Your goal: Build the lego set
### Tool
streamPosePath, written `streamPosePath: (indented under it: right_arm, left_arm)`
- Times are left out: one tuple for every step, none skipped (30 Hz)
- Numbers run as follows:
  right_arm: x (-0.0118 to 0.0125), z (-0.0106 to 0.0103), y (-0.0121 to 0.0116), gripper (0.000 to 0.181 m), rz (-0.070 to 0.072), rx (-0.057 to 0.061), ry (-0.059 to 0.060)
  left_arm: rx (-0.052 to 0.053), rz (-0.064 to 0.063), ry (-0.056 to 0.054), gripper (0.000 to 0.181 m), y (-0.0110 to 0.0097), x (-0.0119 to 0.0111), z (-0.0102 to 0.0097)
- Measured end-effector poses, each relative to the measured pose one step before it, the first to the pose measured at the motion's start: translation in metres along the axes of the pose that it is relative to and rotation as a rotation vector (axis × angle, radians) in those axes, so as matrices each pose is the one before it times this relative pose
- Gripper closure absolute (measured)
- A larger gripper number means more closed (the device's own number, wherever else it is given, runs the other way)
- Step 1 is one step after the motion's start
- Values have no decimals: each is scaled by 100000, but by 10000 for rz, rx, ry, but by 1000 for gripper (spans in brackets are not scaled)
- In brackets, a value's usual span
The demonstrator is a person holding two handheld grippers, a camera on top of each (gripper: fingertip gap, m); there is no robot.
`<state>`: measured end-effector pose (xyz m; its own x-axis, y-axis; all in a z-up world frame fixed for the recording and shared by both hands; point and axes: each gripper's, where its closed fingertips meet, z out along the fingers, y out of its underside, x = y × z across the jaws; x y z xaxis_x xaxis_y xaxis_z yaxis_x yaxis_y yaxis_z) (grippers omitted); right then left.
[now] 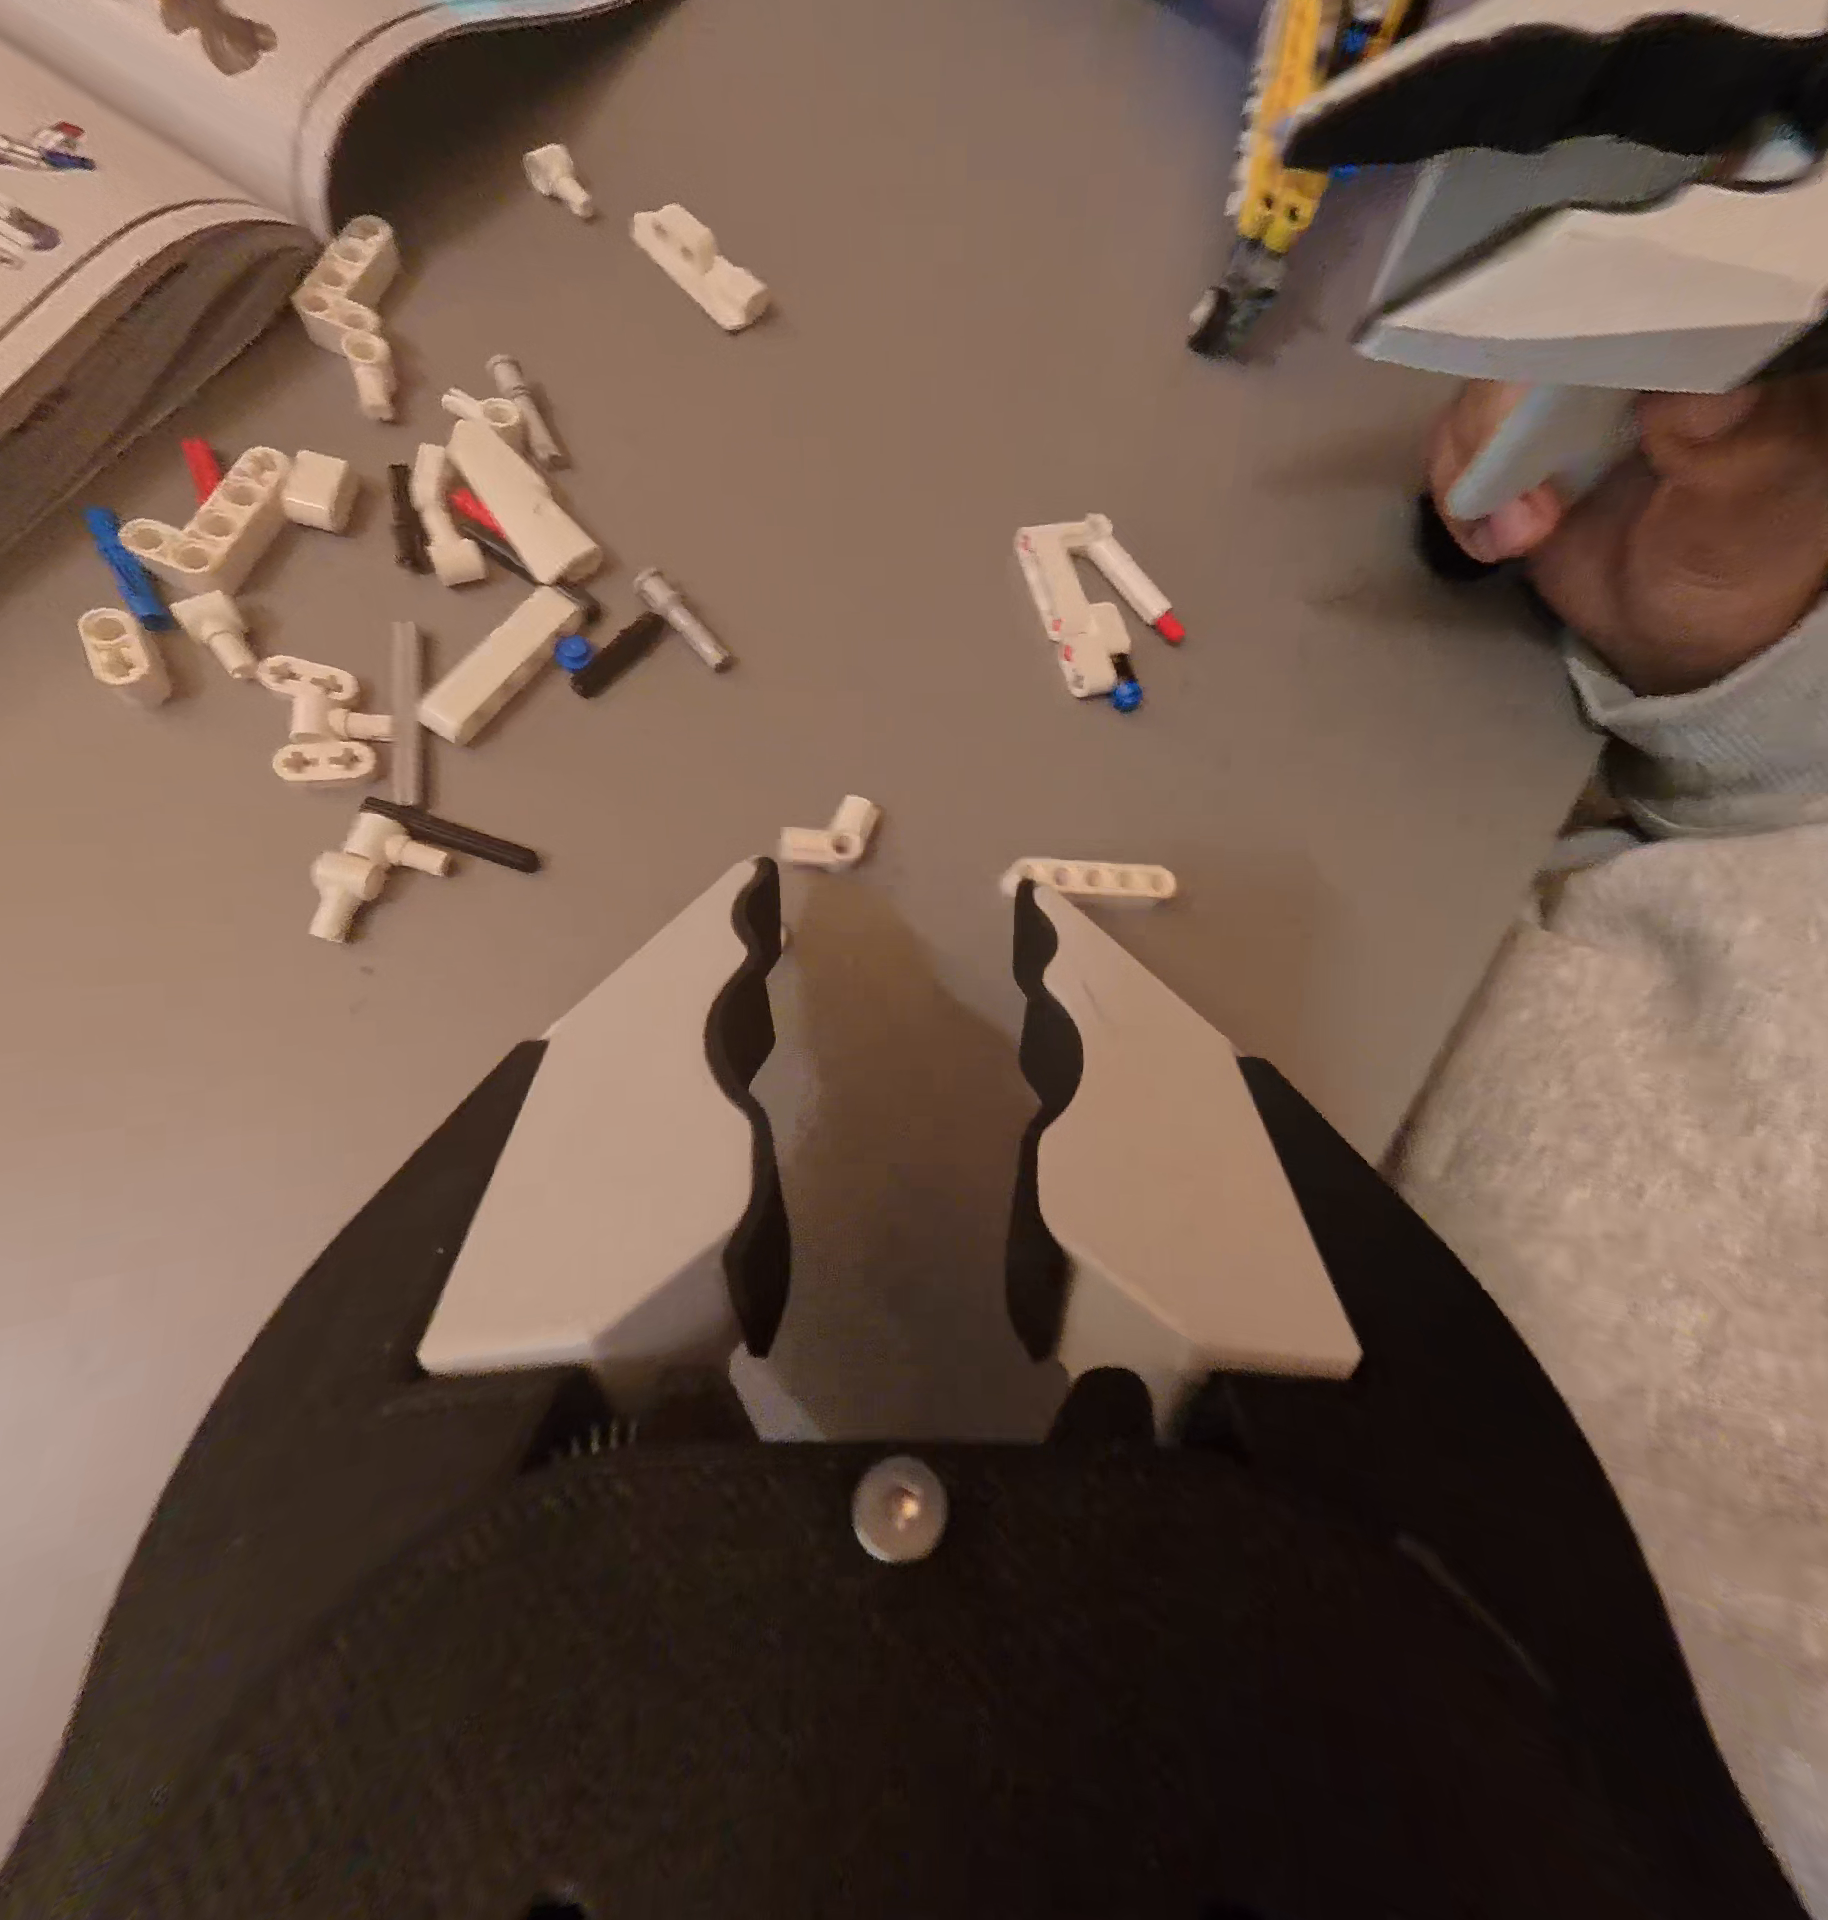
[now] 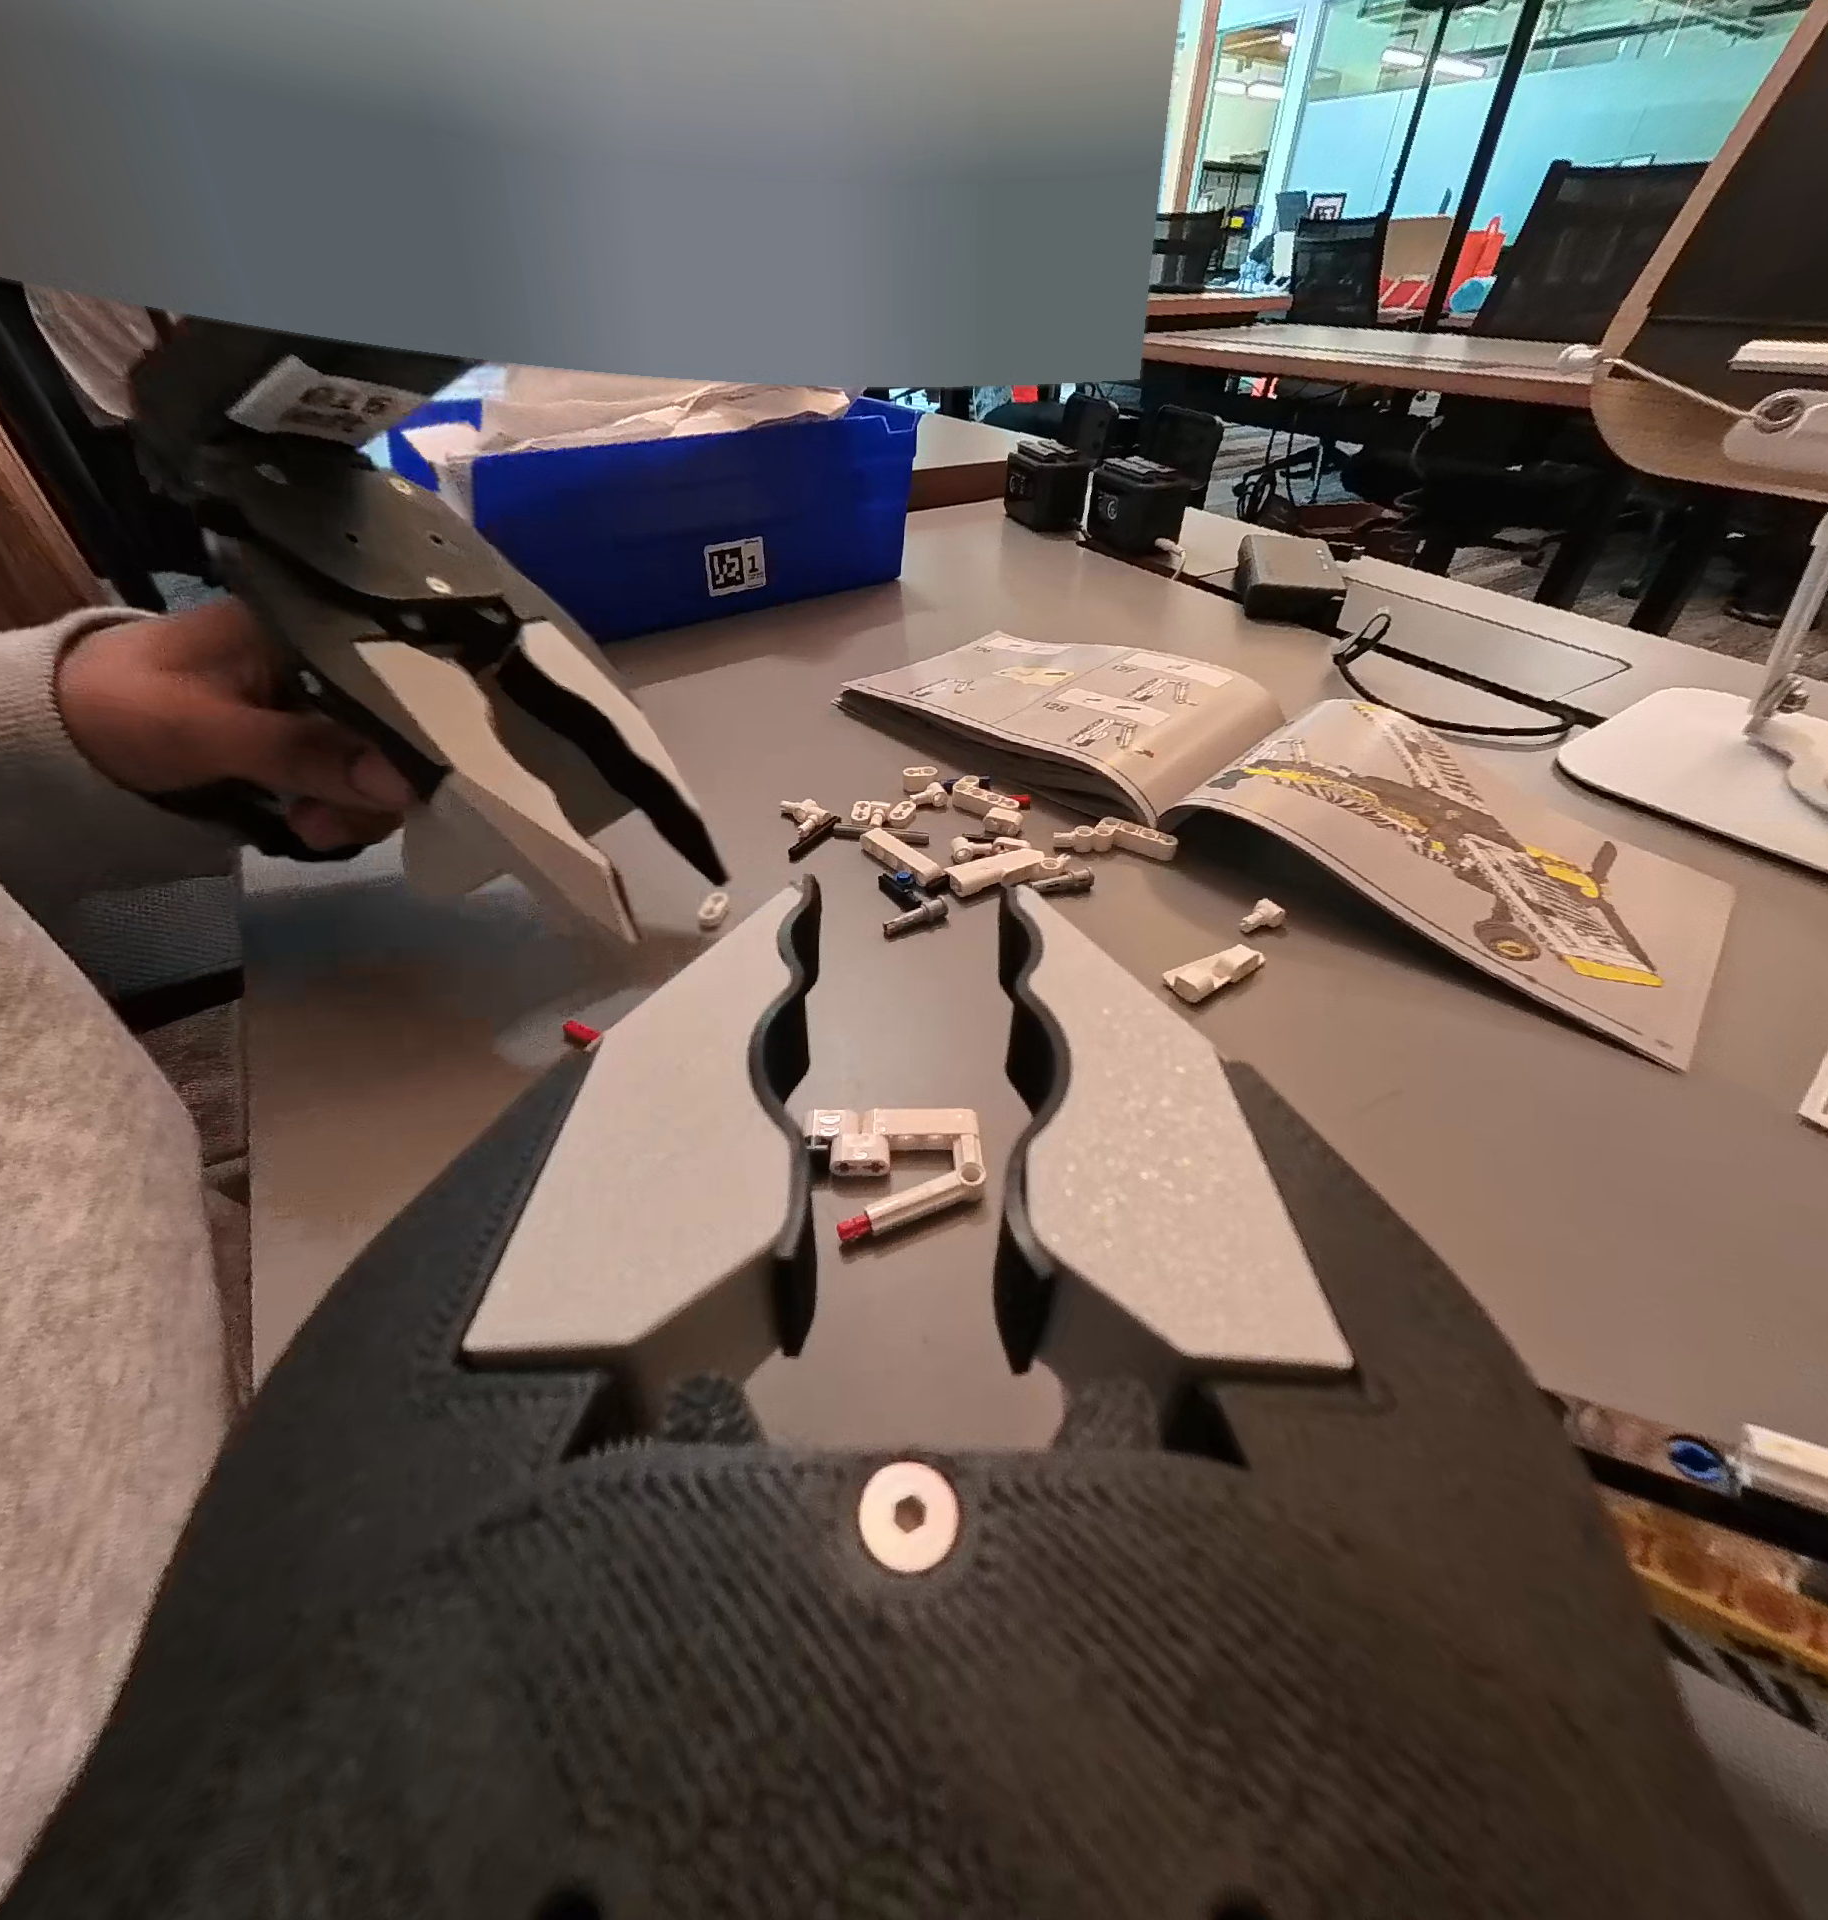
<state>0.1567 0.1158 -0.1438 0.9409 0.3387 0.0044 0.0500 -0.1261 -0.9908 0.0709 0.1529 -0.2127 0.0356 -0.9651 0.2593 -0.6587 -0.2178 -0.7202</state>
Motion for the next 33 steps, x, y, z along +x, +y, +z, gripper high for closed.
streamPosePath:
  right_arm:
    - [-11,5,1,148,-8,-2,2]
    - [-6,4,3,148,-10,-3,4]
    - [3,9,6,148,-8,-6,2]
    - [-5,9,18,148,-4,-7,-1]
    - [-7,0,7,148,-4,-5,0]
    - [-3,3,1,148,-6,-1,2]
    - [-13,-1,-4,148,-9,3,2]
    - [-4,-10,-9,148,-12,8,3]
    - [-15,-13,-13,148,-13,11,4]
    - [-4,-15,-15,148,-13,13,4]
    - [-6,-22,-19,148,-12,17,6]
    - [3,-16,-20,148,-8,17,6]
    - [-3,-17,-18,148,-5,15,3]
    - [2,-21,-16,148,-2,15,1]
    - [-8,-15,-22,148,-4,18,-1]
    - [-43,-25,-38,149,-21,23,-16]
    - [-180,-6,-64,149,-45,41,-90]
    - [-491,81,-110,149,-36,67,-288]
    - [-844,226,-16,150,-34,-11,-533]
    - [-1006,375,191,151,24,-208,-663]
    - [-1049,500,357,152,88,-372,-726]
    - [-1035,544,312,152,71,-391,-723]
    - [-879,523,118,154,-38,-280,-600]
    - [-627,457,-92,158,-153,-119,-407]
    - [-433,371,-138,162,-207,-67,-281]
    - [-349,317,11,166,-205,-133,-245]
    - [-278,246,179,169,-182,-222,-208]
    - [-162,196,254,170,-161,-230,-135]
    - [-105,155,220,171,-145,-171,-75]
    - [-112,107,178,171,-134,-116,-50]
    - [-118,83,186,171,-124,-111,-32]
    - [-65,78,236,171,-115,-137,5]
    - [-91,84,274,171,-119,-159,-5]
  left_arm:
    - [-62,160,286,139,265,819,-278]
    - [-142,177,175,144,389,741,-151]
    - [-176,177,33,147,419,551,-29]
    - [-207,190,-13,149,464,490,92]
    - [-237,177,-95,151,468,327,188]
    - [-228,145,-190,153,417,121,249]
    - [-207,151,-178,155,363,77,289]
    - [-204,139,-143,158,349,48,300]
    - [-151,116,-146,159,245,-41,259]
    - [102,122,-131,163,-167,-91,41]
    - [10,81,-55,166,-48,-56,35]
    - [13,30,15,178,-41,-30,11]
    - [55,0,-29,179,-86,-121,35]
    - [38,7,19,179,-29,-80,31]
    - [59,-20,38,179,-49,-41,9]
    - [79,-4,-29,179,-60,-131,-18]
    - [179,7,-26,179,-193,-116,-118]
    - [257,-45,102,179,-355,51,-238]
    - [323,-135,201,179,-522,153,-326]
    - [377,-151,307,179,-654,300,-386]
    - [404,-88,426,179,-707,521,-400]
    - [368,8,477,179,-678,676,-354]
    - [264,55,262,179,-524,439,-254]
    - [152,114,67,179,-349,197,-147]
    - [62,164,9,179,-188,145,-49]
    - [-8,154,-41,179,-56,72,28]
    - [-11,128,-31,179,-34,81,59]
    - [24,94,56,179,-36,205,74]
    - [52,52,81,179,-63,218,91]
    - [55,35,86,179,-46,205,88]
    - [45,41,93,180,-31,177,86]
    - [24,37,54,180,-3,106,66]
    - [15,37,34,180,8,31,45]
